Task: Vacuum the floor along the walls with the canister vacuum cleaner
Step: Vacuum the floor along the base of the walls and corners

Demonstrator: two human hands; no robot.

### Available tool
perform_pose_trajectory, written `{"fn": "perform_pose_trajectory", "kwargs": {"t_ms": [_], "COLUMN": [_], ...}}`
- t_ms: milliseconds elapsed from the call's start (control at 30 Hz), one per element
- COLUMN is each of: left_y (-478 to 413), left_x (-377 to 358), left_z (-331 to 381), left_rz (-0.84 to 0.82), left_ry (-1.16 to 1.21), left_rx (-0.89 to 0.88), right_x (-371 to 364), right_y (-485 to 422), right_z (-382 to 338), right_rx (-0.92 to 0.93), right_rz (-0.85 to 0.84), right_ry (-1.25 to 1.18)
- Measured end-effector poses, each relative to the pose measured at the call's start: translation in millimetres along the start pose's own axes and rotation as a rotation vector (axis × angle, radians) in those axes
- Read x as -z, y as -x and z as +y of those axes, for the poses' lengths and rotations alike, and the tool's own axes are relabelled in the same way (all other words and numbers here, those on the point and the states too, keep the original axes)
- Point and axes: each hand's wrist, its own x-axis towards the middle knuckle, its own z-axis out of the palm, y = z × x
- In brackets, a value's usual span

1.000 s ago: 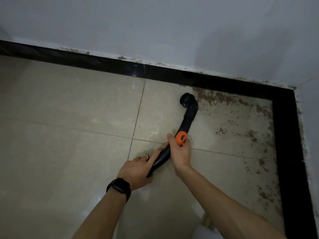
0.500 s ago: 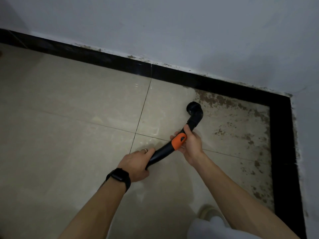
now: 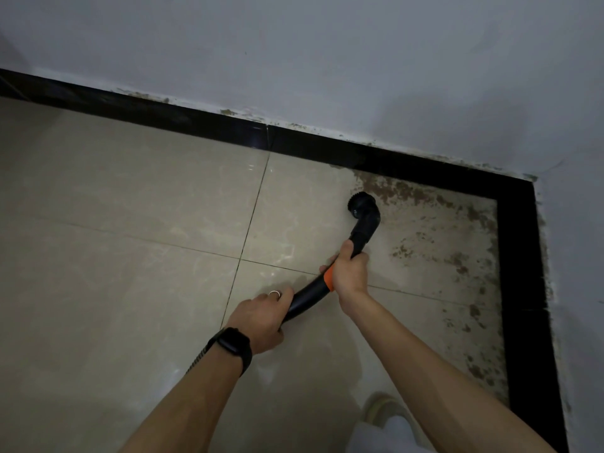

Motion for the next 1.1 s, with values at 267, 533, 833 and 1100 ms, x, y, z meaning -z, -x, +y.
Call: {"fn": "perform_pose_trajectory", "kwargs": {"t_ms": [267, 533, 833, 1100], "left_y": [-19.4, -31.7, -51.2, -44.9], "left_x": [4.8, 11.3, 24.4, 24.5], "left_z": [-0.8, -15.6, -26.6, -37.9], "left_rz": [0.025, 0.036, 0.049, 0.078], "left_ry": [0.065, 0.144, 0.214, 0.192], "left_rx": [0.048, 0.083, 0.077, 0.094], "right_x": [-6.6, -22.4, -40.6, -58.4], "right_y": [-25.7, -36.7, -51.0, -46.1], "right_z": [-18.4, -32.0, -55.3, -61.8], "right_rx": [-0.002, -0.001, -0.024, -0.038], "right_rz": [-0.085, -0.129, -0.124, -0.141], "right_ry": [0.006, -0.026, -0.087, -0.100]}}
